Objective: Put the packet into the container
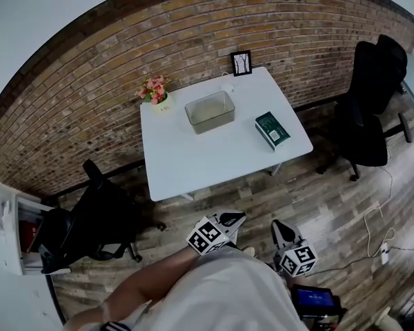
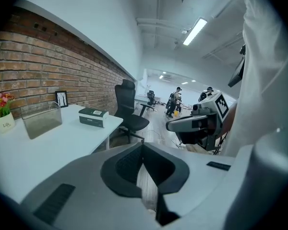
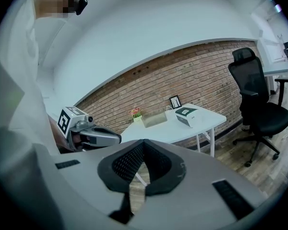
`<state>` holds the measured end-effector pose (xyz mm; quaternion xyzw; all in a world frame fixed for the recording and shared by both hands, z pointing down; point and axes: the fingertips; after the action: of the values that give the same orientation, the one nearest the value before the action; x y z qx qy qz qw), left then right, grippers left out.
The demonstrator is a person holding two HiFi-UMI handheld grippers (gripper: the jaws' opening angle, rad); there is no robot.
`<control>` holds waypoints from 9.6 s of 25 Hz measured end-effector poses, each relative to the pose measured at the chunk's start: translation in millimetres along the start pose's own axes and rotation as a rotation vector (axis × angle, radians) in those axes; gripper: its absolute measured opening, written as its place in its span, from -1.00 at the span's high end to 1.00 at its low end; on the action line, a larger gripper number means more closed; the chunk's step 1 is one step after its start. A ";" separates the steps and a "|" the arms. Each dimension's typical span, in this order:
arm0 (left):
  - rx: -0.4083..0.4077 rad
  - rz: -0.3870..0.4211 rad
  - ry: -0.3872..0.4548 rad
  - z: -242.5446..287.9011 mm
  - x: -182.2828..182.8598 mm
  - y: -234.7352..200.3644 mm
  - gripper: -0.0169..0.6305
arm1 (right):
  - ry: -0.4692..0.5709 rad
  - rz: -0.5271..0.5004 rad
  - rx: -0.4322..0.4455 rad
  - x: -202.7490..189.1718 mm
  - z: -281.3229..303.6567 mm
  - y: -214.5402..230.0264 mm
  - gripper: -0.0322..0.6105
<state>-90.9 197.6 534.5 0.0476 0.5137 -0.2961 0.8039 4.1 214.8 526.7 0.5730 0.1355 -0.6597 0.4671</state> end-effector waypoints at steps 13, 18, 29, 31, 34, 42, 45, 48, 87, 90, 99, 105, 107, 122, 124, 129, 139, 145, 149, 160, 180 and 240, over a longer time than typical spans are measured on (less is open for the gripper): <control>-0.094 0.037 0.003 37.9 32.7 -45.4 0.91 | -0.004 0.005 -0.114 29.3 30.7 45.5 0.88; -0.119 0.057 0.005 40.8 40.6 -65.0 0.91 | -0.003 0.000 -0.148 38.3 46.8 52.8 0.88; -0.113 0.045 -0.003 42.5 44.1 -104.6 0.91 | -0.001 0.011 -0.178 52.0 74.3 65.4 0.88; -0.105 0.039 -0.007 44.8 44.1 -109.6 0.91 | -0.001 0.019 -0.181 53.3 78.4 71.6 0.87; -0.090 0.029 -0.015 48.9 43.9 -116.3 0.91 | 0.001 0.039 -0.170 55.1 85.9 79.7 0.88; -0.036 0.028 -0.029 69.4 63.9 -145.4 0.91 | -0.003 0.028 -0.102 82.4 121.3 115.3 0.87; -0.024 0.023 -0.040 80.6 67.0 -152.3 0.91 | -0.010 0.022 -0.088 89.4 126.7 129.7 0.88; -0.003 0.042 -0.047 91.4 73.8 -167.2 0.91 | -0.006 0.004 -0.062 99.9 141.4 146.0 0.88; -0.075 0.497 -0.332 170.5 121.4 -211.3 0.91 | 0.013 0.126 -0.005 113.2 164.0 220.0 0.88; -0.117 0.583 -0.372 174.6 118.4 -214.7 0.91 | 0.018 0.142 -0.020 108.4 162.1 218.3 0.88; -0.286 0.871 -0.501 197.6 124.4 -223.5 0.58 | 0.046 0.193 -0.112 97.4 141.1 224.5 0.87; -0.426 1.051 -0.621 216.0 123.7 -228.6 0.21 | 0.080 0.214 -0.168 100.0 126.5 236.7 0.87; -0.478 1.110 -0.675 221.0 119.9 -231.4 0.11 | 0.088 0.223 -0.185 99.4 121.8 239.9 0.87; -0.706 1.343 -0.935 247.1 91.7 -243.0 -0.29 | 0.117 0.266 -0.272 93.2 97.6 263.6 0.87; -0.711 1.359 -0.953 249.5 88.9 -244.6 -0.29 | 0.117 0.270 -0.274 92.6 96.2 264.7 0.87; -0.700 1.433 -0.975 253.5 80.8 -251.7 -0.28 | 0.117 0.279 -0.284 89.3 92.6 266.8 0.87; -0.584 1.396 -0.995 251.1 88.3 -254.3 -0.11 | 0.123 0.273 -0.262 94.5 95.4 270.2 0.87; -0.504 1.268 -0.949 244.7 93.3 -240.7 -0.09 | 0.101 0.264 -0.215 93.5 100.0 264.2 0.87; -0.446 1.180 -0.916 237.0 96.3 -235.2 -0.09 | 0.088 0.253 -0.179 94.9 105.7 260.2 0.87; -0.252 0.913 -0.820 202.0 102.7 -235.9 -0.09 | 0.028 0.191 -0.057 105.1 130.1 250.9 0.87; 0.055 0.499 -0.772 111.5 78.5 -246.2 -0.09 | -0.083 0.095 0.241 119.7 196.3 217.6 0.87; 0.231 0.272 -0.921 27.6 104.0 -455.3 -0.09 | -0.222 0.072 0.389 123.0 321.9 160.4 0.87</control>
<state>-277.0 -230.8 562.3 0.0672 0.0582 -0.2337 0.9682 -63.3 -156.2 574.0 0.5805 -0.0671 -0.7152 0.3834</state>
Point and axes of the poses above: the fingertips, and each gripper's own axes: z forward along the fingers, y to its right, x out of its top, and after that the axes turned 2 degrees about -z, right-handed
